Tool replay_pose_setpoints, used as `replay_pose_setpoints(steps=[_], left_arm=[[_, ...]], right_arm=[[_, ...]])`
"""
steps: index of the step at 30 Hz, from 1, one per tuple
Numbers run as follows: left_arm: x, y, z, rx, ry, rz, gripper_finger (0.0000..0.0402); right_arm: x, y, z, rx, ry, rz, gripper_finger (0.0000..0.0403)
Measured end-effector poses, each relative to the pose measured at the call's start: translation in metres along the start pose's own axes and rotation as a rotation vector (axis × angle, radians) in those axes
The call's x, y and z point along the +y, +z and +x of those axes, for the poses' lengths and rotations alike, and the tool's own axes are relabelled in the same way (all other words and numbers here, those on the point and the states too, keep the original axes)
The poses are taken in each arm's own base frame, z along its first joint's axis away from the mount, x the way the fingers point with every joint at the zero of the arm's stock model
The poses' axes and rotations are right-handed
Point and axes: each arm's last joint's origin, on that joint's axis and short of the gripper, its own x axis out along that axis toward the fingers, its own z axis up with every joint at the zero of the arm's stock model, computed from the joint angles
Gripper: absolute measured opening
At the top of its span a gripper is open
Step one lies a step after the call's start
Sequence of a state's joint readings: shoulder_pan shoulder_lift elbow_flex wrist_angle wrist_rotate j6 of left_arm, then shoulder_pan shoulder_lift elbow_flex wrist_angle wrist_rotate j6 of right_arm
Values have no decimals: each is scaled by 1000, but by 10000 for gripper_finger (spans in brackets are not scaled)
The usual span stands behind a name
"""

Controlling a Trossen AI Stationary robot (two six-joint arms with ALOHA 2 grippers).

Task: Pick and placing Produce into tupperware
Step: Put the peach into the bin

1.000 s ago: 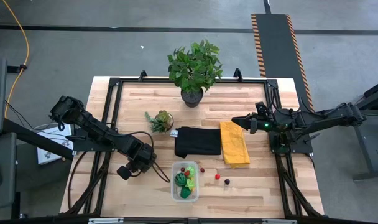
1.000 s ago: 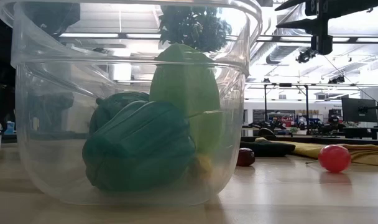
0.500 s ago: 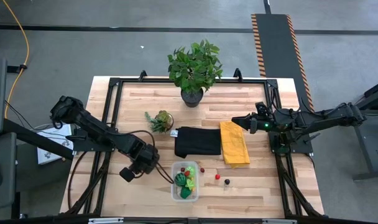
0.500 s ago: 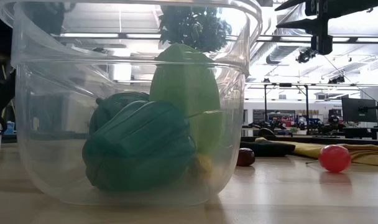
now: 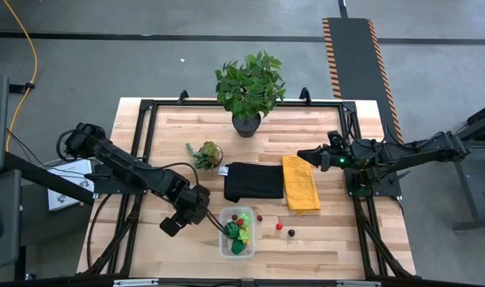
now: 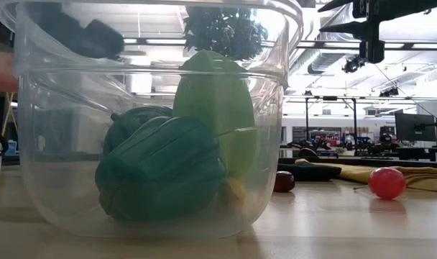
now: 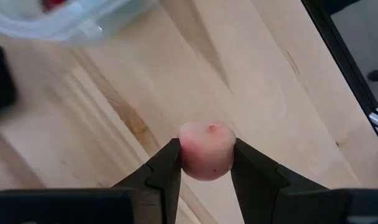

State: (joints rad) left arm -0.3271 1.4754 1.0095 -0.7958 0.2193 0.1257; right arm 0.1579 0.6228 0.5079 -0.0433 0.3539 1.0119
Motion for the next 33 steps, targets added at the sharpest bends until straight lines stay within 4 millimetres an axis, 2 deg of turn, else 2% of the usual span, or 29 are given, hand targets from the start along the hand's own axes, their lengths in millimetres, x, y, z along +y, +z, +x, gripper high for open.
replay_pose_setpoints(steps=[19,26,33], left_arm=[[-2,37,-48,-142,151,-92,113],[-3,52,-77,-209,277,-137,113],[-2,76,-118,-436,483,-212,113]], right_arm=[[1,-1,0,50,35,2,133],[2,-2,0,77,53,-3,133],[3,-2,0,97,77,-23,133]])
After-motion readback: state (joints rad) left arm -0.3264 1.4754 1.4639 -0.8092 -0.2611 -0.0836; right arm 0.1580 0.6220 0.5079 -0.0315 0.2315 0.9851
